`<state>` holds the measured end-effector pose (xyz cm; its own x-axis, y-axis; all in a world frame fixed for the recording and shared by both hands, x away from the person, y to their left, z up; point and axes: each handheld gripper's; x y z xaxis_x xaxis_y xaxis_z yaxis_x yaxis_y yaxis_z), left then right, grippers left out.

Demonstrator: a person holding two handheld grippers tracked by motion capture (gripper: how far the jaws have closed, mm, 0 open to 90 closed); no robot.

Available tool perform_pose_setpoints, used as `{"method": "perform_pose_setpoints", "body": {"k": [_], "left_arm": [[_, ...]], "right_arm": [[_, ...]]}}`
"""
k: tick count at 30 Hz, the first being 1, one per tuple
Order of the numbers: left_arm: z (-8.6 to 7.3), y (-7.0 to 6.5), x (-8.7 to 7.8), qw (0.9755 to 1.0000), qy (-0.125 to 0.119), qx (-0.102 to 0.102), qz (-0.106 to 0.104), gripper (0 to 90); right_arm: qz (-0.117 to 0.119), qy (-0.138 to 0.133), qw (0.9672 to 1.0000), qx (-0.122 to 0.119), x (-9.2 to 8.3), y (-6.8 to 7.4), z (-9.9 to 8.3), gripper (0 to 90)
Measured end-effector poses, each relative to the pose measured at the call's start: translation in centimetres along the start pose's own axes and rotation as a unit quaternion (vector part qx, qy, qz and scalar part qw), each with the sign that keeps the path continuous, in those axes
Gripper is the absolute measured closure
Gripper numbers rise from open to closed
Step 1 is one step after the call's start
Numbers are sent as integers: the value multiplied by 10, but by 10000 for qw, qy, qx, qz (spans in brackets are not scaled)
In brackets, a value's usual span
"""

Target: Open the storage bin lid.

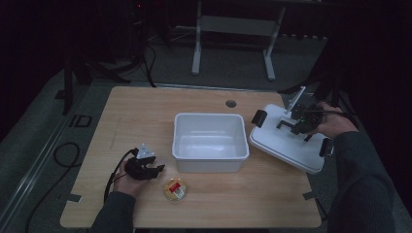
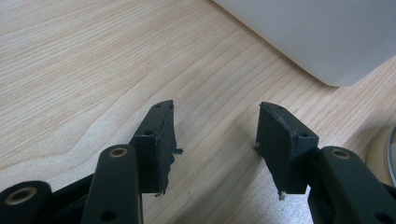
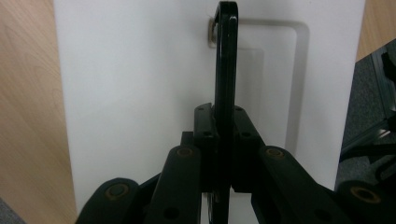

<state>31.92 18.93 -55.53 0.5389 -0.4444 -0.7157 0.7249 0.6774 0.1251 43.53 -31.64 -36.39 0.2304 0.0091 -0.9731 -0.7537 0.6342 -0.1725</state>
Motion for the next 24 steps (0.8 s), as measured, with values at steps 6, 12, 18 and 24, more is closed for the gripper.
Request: {"method": "perform_pose_setpoints", "body": {"k": [6, 12, 18, 24], "left_arm": [[0, 0, 0, 10000, -2, 2, 4, 472], [0, 0, 0, 10000, -3, 2, -2, 472], [0, 0, 0, 10000, -4, 2, -2, 472], [0, 0, 0, 10000, -6, 1, -5, 473]], "right_arm": [[65, 51, 9999, 80, 15, -1, -2, 842], [119, 63, 9999, 95, 27, 1, -1, 842], [139, 71, 9998, 108, 39, 5, 0, 842], [188, 101, 9997, 126, 54, 8, 2, 842]]}}
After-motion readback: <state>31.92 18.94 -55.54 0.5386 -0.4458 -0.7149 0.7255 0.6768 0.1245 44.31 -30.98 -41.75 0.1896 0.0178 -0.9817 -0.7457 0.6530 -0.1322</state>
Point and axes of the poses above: each handheld gripper's, and its own axes: x roughly forward along the jaws, z roughly out of its top, y roughly to its left, and after that the axes turned 13 degrees about x, right-handed
